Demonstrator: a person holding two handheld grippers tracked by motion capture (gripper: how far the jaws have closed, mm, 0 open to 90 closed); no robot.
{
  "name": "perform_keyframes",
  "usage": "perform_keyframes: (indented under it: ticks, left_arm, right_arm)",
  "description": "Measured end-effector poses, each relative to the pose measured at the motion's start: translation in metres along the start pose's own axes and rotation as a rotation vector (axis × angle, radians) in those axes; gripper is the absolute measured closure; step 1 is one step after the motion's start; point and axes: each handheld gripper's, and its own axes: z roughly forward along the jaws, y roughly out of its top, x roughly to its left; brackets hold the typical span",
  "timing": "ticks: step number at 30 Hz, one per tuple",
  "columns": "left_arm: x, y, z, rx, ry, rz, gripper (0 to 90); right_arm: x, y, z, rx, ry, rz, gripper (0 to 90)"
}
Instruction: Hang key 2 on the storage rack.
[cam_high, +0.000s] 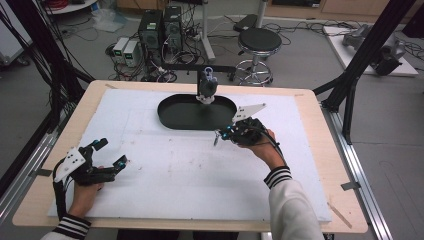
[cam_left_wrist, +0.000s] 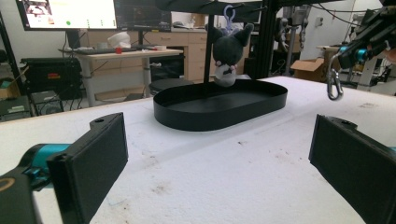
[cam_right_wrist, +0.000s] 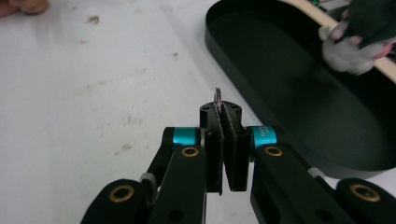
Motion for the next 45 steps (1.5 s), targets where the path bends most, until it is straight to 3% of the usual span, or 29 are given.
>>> perform_keyframes:
  ticks: [6,12,24,32,45]
  left_arm:
    - [0.0,0.0,0.0,-0.001,0.0,-0.001,4.9]
    - [0.0,0.0,0.0,-0.001,0.0,-0.002,4.9]
    - [0.0,0.0,0.0,-0.002,0.001,-0.003,4.9]
    - [0.0,0.0,0.0,-0.002,0.0,-0.003,4.9]
    - [0.0,0.0,0.0,-0.003,0.001,-0.01,5.0]
  right_arm:
    - [-0.005,0.004,-0.01,-0.069,-0.02,0.038,88.2]
    - [-0.01,0.003,-0.019,-0.094,-0.029,0.067,88.2]
    - [-0.027,0.029,-0.038,-0.163,-0.046,0.078,88.1]
    - [-0.04,0.051,-0.048,-0.182,-0.056,0.078,88.2]
    - [-0.068,0.083,-0.058,-0.153,-0.066,0.071,88.2]
